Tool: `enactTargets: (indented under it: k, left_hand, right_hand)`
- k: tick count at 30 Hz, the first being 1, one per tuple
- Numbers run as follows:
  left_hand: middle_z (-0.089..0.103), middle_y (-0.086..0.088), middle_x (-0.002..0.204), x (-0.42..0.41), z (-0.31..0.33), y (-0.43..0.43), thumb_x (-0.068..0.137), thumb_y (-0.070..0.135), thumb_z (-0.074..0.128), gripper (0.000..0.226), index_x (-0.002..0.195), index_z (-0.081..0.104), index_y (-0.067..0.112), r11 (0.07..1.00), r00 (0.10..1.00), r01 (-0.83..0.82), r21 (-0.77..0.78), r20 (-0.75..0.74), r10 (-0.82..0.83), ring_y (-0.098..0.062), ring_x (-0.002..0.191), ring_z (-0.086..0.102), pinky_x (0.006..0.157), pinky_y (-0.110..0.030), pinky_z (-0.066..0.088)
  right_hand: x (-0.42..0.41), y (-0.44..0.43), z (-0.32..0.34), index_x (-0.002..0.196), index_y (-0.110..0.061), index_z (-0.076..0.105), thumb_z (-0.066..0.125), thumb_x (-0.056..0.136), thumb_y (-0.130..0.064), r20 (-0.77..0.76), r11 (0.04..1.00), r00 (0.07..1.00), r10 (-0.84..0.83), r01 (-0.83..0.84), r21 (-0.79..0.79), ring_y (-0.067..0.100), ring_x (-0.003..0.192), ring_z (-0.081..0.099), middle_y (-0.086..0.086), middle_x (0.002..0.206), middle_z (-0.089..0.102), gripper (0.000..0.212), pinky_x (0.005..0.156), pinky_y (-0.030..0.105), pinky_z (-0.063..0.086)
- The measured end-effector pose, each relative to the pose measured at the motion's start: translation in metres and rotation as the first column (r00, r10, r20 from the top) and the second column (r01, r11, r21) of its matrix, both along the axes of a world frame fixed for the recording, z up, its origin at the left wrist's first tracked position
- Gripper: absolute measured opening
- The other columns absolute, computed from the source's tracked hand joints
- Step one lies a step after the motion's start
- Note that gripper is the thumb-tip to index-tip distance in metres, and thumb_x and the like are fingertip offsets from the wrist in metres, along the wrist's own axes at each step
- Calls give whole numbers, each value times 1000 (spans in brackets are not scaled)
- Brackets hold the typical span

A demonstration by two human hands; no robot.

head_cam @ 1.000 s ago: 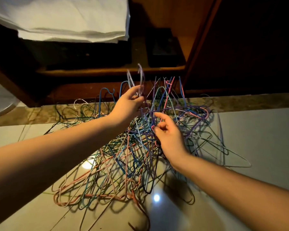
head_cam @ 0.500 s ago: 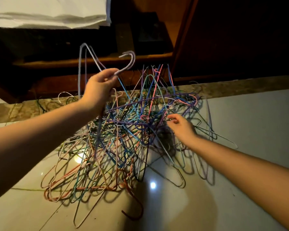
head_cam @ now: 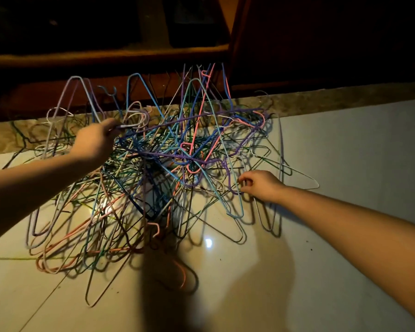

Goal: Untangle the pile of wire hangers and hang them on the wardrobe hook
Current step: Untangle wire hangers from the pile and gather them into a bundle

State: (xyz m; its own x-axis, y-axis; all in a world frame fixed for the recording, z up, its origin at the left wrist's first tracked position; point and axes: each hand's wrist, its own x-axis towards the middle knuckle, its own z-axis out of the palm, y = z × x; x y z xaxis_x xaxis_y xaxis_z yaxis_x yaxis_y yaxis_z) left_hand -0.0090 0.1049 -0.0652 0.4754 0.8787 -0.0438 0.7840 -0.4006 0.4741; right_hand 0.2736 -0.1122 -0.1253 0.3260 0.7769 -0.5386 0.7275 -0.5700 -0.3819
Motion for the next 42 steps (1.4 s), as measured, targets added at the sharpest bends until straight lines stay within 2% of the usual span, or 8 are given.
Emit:
enactTargets:
  k: [5,13,18,22,27,33,36,42]
  left_hand:
    - [63,-24,99,-1,-10,3,96,19,48,24,114,54,6,1000,998,-6,-11,-60,5,-34,77,55,63,-35,39]
    - [57,-17,93,4,-20,2,93,18,55,22,110,50,6,991,995,-62,-122,-83,52,-27,73,49,63,-32,35]
    - [58,-13,89,6,-24,6,92,12,54,16,108,56,11,966,988,-145,-214,19,152,-21,60,49,38,-22,39]
    - [56,-13,80,4,-27,12,94,13,51,13,105,58,9,942,973,-162,-294,111,202,-23,56,44,50,-26,33]
    - [51,-13,75,7,-23,20,93,14,52,11,103,57,14,907,942,-223,-356,161,295,-21,50,38,45,-23,32]
    - [52,-19,83,-1,-22,24,95,9,45,19,110,55,14,907,916,-253,-336,220,336,-23,57,40,54,-29,32]
    - [52,-15,80,-5,-20,23,96,6,41,19,107,55,13,916,905,-255,-309,258,338,-22,57,39,53,-31,31]
    - [52,-12,82,-7,-15,23,96,7,42,18,109,56,9,924,906,-272,-268,251,340,-24,62,42,54,-32,33]
  right_hand:
    - [-2,1,1,101,-17,68,59,89,-32,-10,998,998,61,-61,-29,16,94,57,1,100,61,21,77,25,42]
    - [-22,12,11,105,-11,65,52,89,-52,10,1000,1000,-7,7,-1,20,100,52,4,105,50,46,81,28,42]
    - [-38,17,3,91,-12,61,63,87,-30,30,999,1000,-9,10,-38,18,80,54,4,90,58,19,60,25,39]
    - [-28,20,10,87,-7,63,61,86,-16,-107,973,980,-168,182,140,21,79,48,9,83,53,9,56,27,28]
    - [-14,23,18,105,-8,68,60,89,-25,52,907,957,-285,251,338,28,114,42,8,122,47,24,84,22,27]
    - [-8,28,10,71,-13,64,59,89,-11,-313,643,737,-599,676,360,25,76,56,9,79,62,19,74,36,45]
    - [-6,28,8,81,-15,57,53,93,-8,-534,504,543,-648,832,233,16,59,54,5,74,58,14,60,30,49]
    - [-7,28,10,71,-19,59,53,93,-15,-383,626,699,-603,713,315,5,43,41,-1,62,52,23,48,25,31]
